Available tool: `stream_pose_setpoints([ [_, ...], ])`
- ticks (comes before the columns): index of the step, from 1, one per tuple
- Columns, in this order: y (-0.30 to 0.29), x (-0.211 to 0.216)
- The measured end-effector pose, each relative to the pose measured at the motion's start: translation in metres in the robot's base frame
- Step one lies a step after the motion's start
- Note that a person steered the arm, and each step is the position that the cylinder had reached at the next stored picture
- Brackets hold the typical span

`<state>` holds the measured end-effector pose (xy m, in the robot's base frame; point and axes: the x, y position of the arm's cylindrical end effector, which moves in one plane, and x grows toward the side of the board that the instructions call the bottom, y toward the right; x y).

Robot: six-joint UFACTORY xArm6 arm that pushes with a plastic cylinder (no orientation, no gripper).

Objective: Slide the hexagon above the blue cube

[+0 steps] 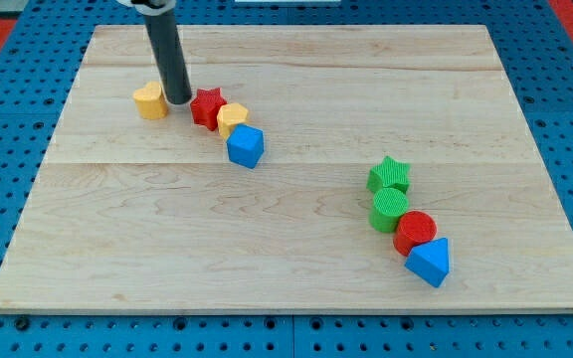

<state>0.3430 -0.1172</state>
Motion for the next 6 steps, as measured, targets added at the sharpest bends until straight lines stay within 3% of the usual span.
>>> stream_pose_setpoints([
  [1,0.084,-0.001],
  [4,0.179,0.094],
  [5,0.112,0.085],
  [6,0.084,0.013],
])
